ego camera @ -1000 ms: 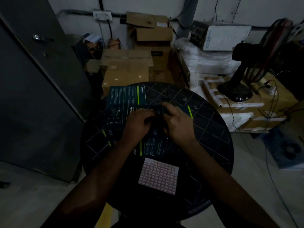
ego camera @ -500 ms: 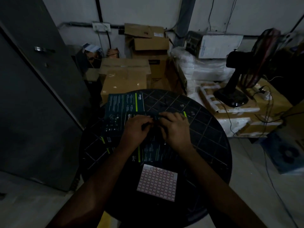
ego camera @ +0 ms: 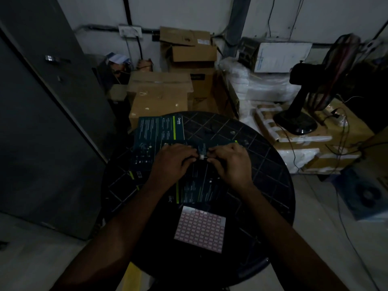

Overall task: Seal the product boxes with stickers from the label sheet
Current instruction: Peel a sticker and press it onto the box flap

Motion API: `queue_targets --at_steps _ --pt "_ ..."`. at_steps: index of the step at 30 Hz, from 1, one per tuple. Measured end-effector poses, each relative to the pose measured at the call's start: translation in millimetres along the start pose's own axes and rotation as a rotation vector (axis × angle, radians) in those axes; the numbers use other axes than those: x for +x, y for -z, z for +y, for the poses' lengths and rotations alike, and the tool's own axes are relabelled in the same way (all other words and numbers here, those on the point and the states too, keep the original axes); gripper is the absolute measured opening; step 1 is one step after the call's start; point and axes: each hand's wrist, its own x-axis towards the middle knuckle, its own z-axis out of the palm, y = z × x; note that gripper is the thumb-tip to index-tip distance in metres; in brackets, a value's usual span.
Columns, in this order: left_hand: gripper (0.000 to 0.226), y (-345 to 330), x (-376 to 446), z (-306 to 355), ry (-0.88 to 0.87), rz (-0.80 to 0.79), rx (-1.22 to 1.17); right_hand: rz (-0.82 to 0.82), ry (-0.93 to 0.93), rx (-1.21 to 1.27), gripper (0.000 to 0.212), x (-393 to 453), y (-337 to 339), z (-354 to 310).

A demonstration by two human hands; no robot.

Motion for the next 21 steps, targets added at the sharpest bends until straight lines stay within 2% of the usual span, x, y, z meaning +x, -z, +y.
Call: queue_targets --at_steps 6,11,15,18,21 --pt "0.018 8.5 -15.8 -18.5 0.070 0.052 -0.169 0.069 -0.165 0.104 0.009 -15.5 15.8 21.1" --pt "0.024 6.5 -24.6 -14.0 0.147 0.092 -0.173 0.038 -0.112 0.135 0.011 -15.9 23.2 25.6" --pt "0.028 12.6 -35.2 -24.5 0.224 0.104 -0.394 0.134 -0.154 0.160 0.016 -29.1 25.6 35.1" --pt "0.029 17.0 -34.8 -30.2 0.323 0.126 -0.573 0.134 -0.194 0.206 0.018 -30.5 26.2 37.7" --pt "0.022 26.8 -35.5 -36.2 0.358 0.035 -0.709 0.144 -0.233 0.329 0.016 -33.6 29.5 48.0"
